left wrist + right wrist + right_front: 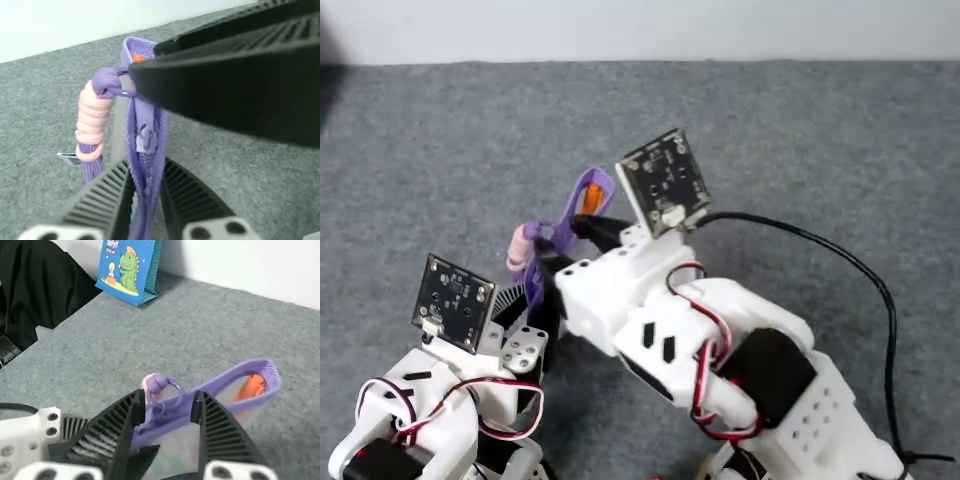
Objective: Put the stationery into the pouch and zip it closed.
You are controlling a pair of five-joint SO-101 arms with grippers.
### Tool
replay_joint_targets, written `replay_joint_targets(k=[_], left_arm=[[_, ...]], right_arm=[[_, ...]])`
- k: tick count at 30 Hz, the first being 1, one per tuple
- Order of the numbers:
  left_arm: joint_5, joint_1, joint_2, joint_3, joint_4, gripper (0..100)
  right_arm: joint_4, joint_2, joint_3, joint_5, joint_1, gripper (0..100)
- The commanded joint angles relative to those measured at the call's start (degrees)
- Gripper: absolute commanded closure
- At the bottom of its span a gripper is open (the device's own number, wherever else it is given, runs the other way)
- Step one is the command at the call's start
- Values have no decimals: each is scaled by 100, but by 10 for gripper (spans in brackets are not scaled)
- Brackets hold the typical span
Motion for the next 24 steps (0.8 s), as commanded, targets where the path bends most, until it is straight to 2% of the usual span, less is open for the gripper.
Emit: replay_joint_targets(k=[1, 12, 21, 24], left_arm=[[88, 26, 0, -13, -79, 989], [88, 26, 0, -13, -79, 989], [88, 26, 0, -13, -79, 989], [88, 26, 0, -13, -79, 989]], right_arm=[[-40, 154, -571, 44, -40, 849], [22, 971, -756, 35, -215, 848], [655, 1051, -756, 70, -48, 848], [673, 1007, -756, 79, 215, 847]])
